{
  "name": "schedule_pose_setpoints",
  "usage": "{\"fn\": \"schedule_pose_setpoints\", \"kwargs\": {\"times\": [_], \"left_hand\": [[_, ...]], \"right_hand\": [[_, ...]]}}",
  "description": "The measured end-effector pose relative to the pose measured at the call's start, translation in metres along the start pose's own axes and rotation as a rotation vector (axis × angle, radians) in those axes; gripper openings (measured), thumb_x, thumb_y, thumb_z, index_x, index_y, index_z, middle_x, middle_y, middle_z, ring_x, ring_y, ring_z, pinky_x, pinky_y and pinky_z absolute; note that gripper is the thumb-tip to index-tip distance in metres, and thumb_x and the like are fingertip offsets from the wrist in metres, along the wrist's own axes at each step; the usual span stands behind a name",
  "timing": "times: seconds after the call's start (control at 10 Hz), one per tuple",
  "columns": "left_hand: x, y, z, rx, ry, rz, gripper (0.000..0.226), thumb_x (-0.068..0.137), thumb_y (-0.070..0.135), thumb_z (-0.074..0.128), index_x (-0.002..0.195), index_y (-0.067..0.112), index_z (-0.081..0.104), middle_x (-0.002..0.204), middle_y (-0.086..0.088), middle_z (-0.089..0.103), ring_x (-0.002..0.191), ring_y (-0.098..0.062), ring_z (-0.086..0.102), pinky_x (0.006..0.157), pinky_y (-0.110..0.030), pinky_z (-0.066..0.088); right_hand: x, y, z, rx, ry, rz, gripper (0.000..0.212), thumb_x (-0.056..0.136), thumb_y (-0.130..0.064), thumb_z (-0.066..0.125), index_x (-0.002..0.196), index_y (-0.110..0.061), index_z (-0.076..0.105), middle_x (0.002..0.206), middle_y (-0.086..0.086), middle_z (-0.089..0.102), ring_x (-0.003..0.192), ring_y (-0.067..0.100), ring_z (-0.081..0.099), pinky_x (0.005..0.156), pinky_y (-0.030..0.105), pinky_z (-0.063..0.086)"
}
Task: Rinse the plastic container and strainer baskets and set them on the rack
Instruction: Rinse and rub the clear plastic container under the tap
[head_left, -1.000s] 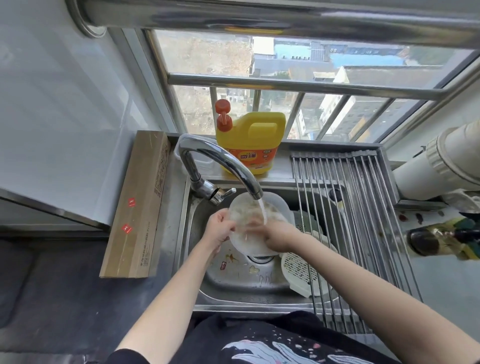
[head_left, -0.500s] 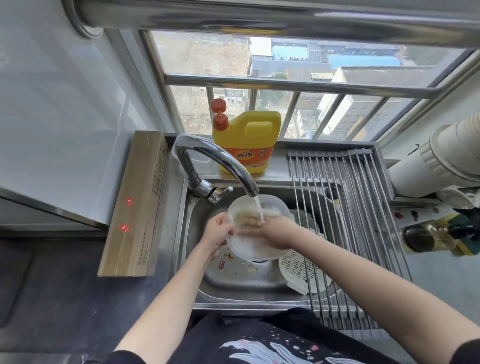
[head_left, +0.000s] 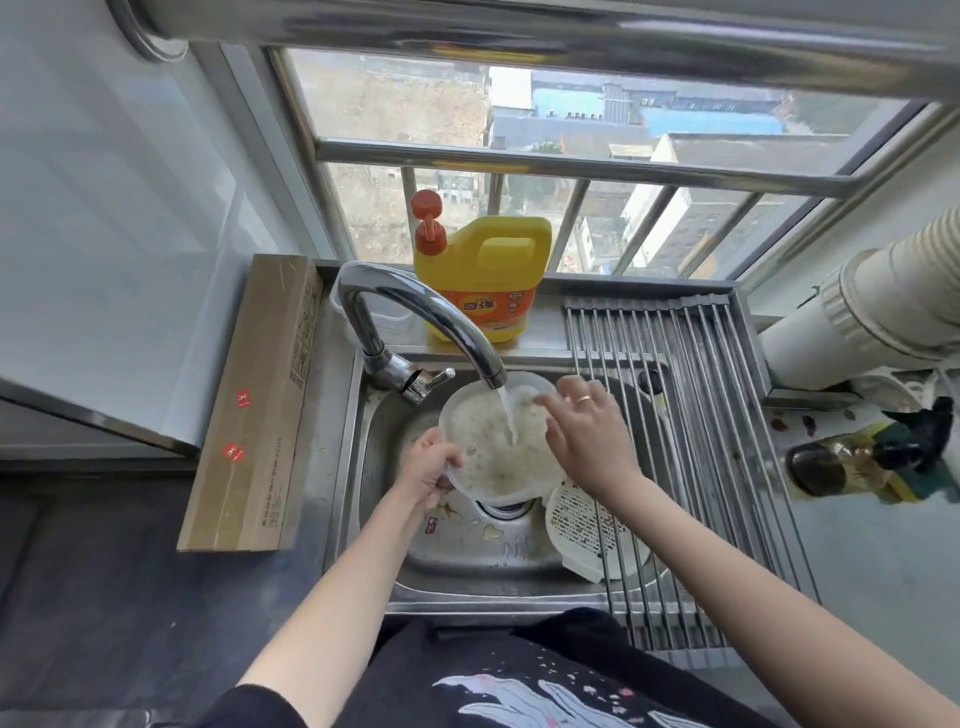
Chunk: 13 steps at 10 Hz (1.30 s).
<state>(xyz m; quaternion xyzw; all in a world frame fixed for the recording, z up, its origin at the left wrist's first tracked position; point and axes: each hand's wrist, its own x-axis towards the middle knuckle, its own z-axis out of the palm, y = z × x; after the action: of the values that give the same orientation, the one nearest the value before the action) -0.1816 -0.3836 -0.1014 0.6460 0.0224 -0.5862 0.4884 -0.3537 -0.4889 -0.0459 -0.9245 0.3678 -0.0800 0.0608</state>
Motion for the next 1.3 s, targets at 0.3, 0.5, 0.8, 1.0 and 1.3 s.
{"fn": "schedule_pose_setpoints", "kwargs": {"times": [0.3,0.5,0.8,1.0,1.3], "left_hand": [[-0.005,-0.004,0.006,-0.1,0.006,-0.007,0.031,0.078,-0.016,0.043,0.08,0.015,0.045,0.071,-0.009,0.046,0.032,-0.005,0.032,0.031,-0.014,0.023],[-0.012,-0.017,0.017,0.43,0.156,0.174,0.051,0.089,0.002,0.049,0.136,0.007,0.029,0.128,-0.01,0.048,0.111,-0.026,0.05,0.083,-0.026,0.04],[-0.001,-0.046,0.03,0.318,-0.135,-0.138,0.058,0.088,0.001,0.029,0.143,0.02,0.029,0.079,-0.006,0.042,0.048,-0.01,0.03,0.036,-0.015,0.024],[-0.015,-0.041,0.025,0.256,-0.369,-0.463,0.026,0.092,0.013,0.03,0.068,0.017,0.039,0.046,0.005,0.03,0.033,-0.003,0.022,0.034,-0.011,0.016],[-0.024,-0.017,0.007,0.592,-0.738,-0.792,0.028,0.085,0.011,0.018,0.063,0.016,0.034,0.036,0.008,0.033,0.023,0.0,0.025,0.026,-0.009,0.015]], "right_hand": [[0.018,0.006,0.001,0.574,-0.185,0.569,0.022,0.089,-0.013,0.054,0.108,-0.005,0.06,0.09,0.003,0.062,0.078,0.018,0.056,0.065,0.031,0.047],[0.037,-0.002,-0.01,0.561,-0.283,0.46,0.052,0.087,-0.013,0.053,0.139,-0.009,0.048,0.13,0.006,0.058,0.092,0.015,0.062,0.073,0.029,0.052],[0.08,-0.012,-0.033,0.419,-0.61,0.54,0.034,0.083,-0.005,0.056,0.115,0.009,0.057,0.071,0.011,0.054,0.05,0.018,0.044,0.043,0.026,0.035],[0.097,-0.009,-0.027,0.291,-0.854,0.641,0.01,0.082,0.005,0.043,0.082,-0.004,0.044,0.063,0.005,0.03,0.047,0.014,0.026,0.042,0.023,0.021],[0.074,0.003,-0.023,0.183,-1.305,0.749,0.033,0.086,-0.007,0.027,0.057,-0.02,0.02,0.04,-0.003,0.016,0.03,0.009,0.012,0.04,0.015,0.009]]}}
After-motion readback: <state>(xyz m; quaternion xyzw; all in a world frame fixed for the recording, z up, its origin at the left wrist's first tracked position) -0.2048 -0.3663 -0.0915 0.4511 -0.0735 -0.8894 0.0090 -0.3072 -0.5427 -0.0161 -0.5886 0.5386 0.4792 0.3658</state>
